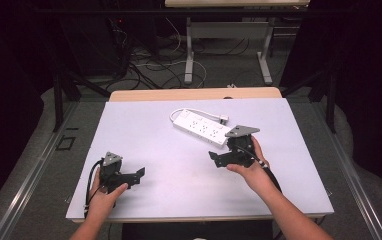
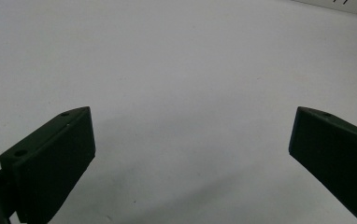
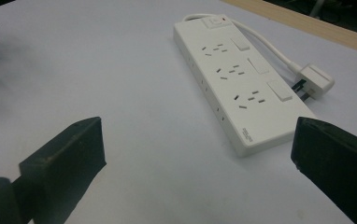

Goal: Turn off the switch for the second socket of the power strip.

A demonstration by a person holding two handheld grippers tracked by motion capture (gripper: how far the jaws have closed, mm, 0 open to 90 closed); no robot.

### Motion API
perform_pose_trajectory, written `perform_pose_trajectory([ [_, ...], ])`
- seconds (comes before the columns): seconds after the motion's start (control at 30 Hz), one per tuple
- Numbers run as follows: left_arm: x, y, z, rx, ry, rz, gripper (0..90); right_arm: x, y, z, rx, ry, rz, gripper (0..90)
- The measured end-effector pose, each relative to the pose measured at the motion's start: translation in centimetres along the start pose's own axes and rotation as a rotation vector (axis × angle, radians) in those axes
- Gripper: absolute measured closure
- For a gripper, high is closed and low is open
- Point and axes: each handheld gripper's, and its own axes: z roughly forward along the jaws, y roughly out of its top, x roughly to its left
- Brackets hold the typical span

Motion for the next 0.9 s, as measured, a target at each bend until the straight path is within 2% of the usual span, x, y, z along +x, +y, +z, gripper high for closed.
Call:
perform_pose_trajectory([
  [0.23, 0.0, 0.0, 0.0, -0.002, 0.001, -0.001, 0.4, -0.4, -1.6, -1.2, -0.012, -0.015, 0.02, 0.0],
  [0.33, 0.0, 0.0, 0.0, -0.006, -0.001, 0.0, 0.4, -0.8, -2.2, -1.7, -0.019, -0.028, 0.015, 0.0],
  [0.47, 0.0, 0.0, -0.1, -0.003, -0.001, 0.0, 0.4, -1.4, -3.1, -2.3, -0.021, -0.045, 0.035, 0.0],
  [0.63, 0.0, 0.0, -0.1, -0.005, 0.0, -0.002, 0.4, -2.2, -4.1, -3.0, -0.012, -0.075, 0.05, 0.0],
  [0.7, 0.0, 0.0, -0.1, -0.004, 0.002, -0.002, 0.4, -2.6, -4.4, -3.3, -0.007, -0.093, 0.041, 0.0],
  [0.9, 0.0, 0.0, -0.1, -0.008, 0.003, -0.002, 0.4, -3.5, -5.7, -3.9, 0.001, -0.109, 0.058, 0.0],
])
